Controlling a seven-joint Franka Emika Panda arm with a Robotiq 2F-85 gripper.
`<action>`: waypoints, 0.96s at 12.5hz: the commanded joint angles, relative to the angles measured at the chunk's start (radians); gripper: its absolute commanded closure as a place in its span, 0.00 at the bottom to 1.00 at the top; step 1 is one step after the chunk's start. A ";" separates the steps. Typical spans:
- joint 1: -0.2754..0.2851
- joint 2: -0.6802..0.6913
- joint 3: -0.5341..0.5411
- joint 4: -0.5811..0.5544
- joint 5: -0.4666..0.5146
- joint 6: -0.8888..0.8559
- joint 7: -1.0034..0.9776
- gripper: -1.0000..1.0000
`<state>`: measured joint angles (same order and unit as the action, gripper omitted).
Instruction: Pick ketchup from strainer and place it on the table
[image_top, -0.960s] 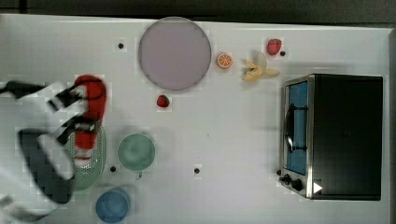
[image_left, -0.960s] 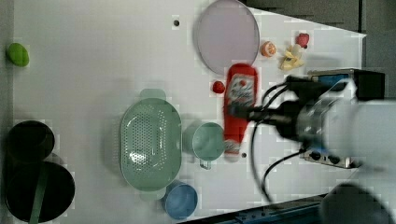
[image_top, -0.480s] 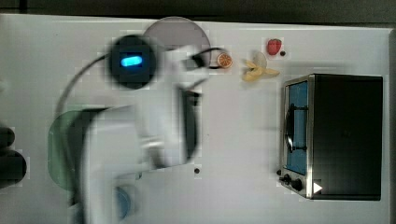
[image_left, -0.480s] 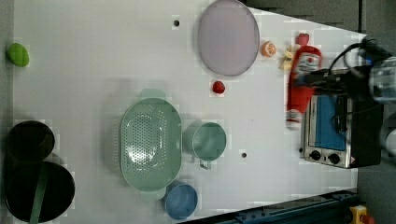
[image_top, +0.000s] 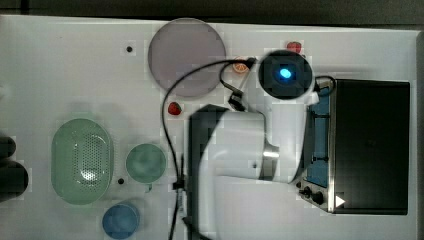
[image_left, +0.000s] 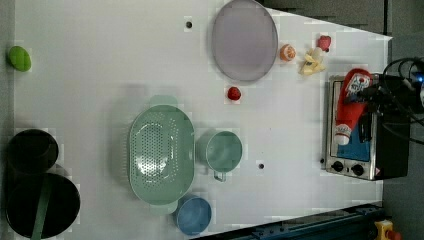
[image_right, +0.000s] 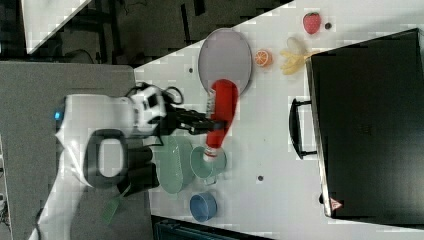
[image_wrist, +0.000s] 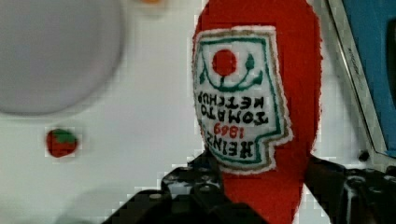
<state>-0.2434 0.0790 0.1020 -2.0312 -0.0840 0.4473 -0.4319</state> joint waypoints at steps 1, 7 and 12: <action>0.018 -0.014 0.023 -0.087 0.003 0.052 -0.080 0.44; 0.022 0.041 0.025 -0.326 0.003 0.391 -0.074 0.44; 0.022 0.151 0.033 -0.340 0.003 0.529 -0.074 0.19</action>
<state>-0.2181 0.2600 0.1451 -2.3789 -0.0880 0.9312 -0.4690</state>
